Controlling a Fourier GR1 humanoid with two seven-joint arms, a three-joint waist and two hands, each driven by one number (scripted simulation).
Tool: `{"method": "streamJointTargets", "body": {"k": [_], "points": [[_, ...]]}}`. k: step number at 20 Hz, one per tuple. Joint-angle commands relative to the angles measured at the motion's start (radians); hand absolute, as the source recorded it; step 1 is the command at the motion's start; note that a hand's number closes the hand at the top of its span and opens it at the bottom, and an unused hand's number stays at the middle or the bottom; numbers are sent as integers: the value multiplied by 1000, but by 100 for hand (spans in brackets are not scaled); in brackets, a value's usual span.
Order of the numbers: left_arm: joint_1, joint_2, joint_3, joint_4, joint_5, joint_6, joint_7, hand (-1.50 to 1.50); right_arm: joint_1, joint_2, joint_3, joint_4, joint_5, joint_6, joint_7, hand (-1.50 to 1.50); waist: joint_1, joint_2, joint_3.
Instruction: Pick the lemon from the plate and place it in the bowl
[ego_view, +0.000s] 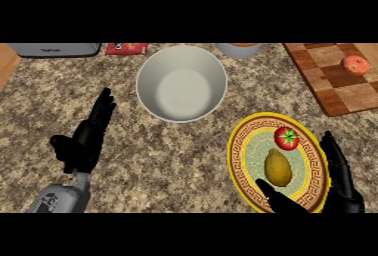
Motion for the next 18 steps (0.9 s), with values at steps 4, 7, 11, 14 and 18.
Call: {"method": "streamJointTargets", "body": {"k": [4,7,11,14,18], "points": [[-56,-55,-33,18,-48,29,23,0,78,-88,-44,-282,253,116,464,-150,10,7,-1],[-26,-31,-8,2,-28,-3,12,0,2,-117,-101,-353,241,258,660,-150,23,8,0],[-68,-57,-18,8,-50,19,42,0,-40,-97,-51,-321,288,364,846,-150,23,9,0],[-23,-4,44,13,6,-59,-3,0,-139,-102,-82,-284,219,454,944,-150,33,9,1],[8,-61,0,33,-40,-32,-35,0,-195,-110,-135,-210,141,533,1000,-150,29,8,2]]}}
